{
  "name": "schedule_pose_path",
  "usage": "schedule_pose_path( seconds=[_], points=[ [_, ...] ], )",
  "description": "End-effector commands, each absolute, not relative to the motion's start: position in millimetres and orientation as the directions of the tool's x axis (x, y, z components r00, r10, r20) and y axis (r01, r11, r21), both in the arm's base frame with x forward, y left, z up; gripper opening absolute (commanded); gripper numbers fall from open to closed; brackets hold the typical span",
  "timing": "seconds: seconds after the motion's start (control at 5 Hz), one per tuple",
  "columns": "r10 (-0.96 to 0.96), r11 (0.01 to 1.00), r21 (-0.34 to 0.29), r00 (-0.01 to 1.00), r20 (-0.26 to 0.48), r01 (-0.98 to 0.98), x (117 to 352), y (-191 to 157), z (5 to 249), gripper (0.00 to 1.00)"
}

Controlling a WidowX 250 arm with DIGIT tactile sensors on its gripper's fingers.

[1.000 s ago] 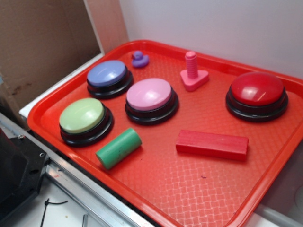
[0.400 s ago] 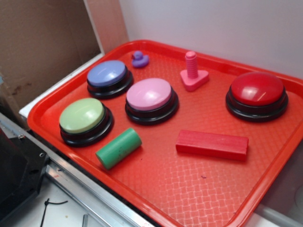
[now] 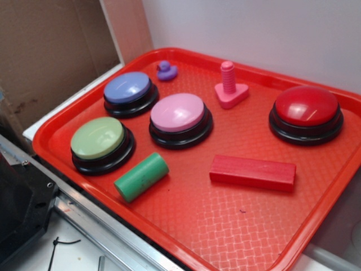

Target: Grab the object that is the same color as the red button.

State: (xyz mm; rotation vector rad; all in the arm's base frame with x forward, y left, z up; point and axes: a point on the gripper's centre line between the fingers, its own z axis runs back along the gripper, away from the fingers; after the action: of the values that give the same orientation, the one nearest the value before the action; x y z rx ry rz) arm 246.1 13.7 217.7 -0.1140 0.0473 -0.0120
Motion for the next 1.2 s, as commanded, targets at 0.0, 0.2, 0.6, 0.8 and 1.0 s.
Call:
schedule_pose_path(
  seconds=[0.0, 0.2, 0.6, 0.8, 1.0],
  points=[
    [-0.407, 0.912, -0.067, 0.913, -0.013, 0.405, 205.3, -96.8, 223.8, 1.0],
    [-0.473, 0.881, -0.045, 0.881, -0.033, 0.471, 184.0, -144.2, 211.5, 1.0],
    [-0.554, 0.832, -0.028, 0.828, -0.087, 0.554, 164.1, -183.0, 188.4, 1.0],
    [-0.554, 0.832, -0.028, 0.828, -0.087, 0.554, 164.1, -183.0, 188.4, 1.0],
    [-0.554, 0.832, -0.028, 0.828, -0.087, 0.554, 164.1, -183.0, 188.4, 1.0]
  ],
)
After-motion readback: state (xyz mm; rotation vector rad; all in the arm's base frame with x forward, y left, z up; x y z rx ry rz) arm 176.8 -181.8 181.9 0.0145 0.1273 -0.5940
